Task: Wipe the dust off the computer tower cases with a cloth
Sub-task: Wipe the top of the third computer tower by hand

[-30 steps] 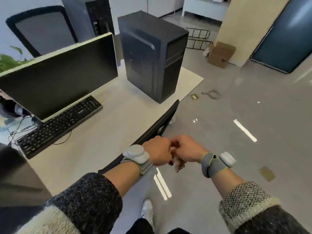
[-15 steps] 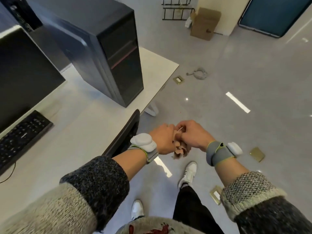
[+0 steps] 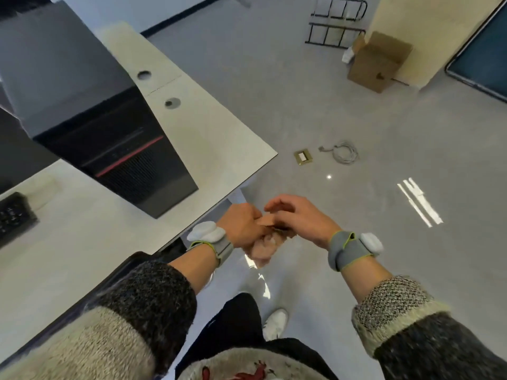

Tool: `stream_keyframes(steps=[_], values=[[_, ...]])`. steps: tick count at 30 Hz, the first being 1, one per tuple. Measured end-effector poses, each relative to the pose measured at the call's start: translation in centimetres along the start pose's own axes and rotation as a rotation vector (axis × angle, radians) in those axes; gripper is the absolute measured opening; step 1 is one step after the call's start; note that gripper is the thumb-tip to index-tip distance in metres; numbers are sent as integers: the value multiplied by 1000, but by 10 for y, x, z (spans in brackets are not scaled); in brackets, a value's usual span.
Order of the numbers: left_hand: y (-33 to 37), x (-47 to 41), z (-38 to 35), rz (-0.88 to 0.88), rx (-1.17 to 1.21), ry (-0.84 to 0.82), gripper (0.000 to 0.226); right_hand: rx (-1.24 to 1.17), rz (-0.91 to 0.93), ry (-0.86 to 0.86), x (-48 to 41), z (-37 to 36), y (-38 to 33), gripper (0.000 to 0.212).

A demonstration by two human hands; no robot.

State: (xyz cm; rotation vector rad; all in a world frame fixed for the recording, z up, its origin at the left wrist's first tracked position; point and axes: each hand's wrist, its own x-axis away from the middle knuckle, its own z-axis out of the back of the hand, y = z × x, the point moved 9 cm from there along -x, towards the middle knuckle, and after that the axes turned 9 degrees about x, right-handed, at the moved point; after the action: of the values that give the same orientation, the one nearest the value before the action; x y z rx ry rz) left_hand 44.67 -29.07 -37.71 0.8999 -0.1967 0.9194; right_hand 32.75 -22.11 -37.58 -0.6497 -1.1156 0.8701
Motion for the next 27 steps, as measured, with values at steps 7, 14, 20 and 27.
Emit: stream_keyframes(steps=[7, 14, 20, 27], values=[[37, -111, 29, 56, 355, 101, 30, 134, 78, -88, -90, 95, 9, 55], [131, -261, 35, 13, 690, 67, 23, 98, 12, 64, -182, 245, 30, 48], [173, -353, 63, 45, 839, 38, 31, 2, 18, 110, -255, 340, 16, 14], [192, -462, 122, 145, 1142, 192, 46, -4, 94, 64, -389, 422, -20, 5]])
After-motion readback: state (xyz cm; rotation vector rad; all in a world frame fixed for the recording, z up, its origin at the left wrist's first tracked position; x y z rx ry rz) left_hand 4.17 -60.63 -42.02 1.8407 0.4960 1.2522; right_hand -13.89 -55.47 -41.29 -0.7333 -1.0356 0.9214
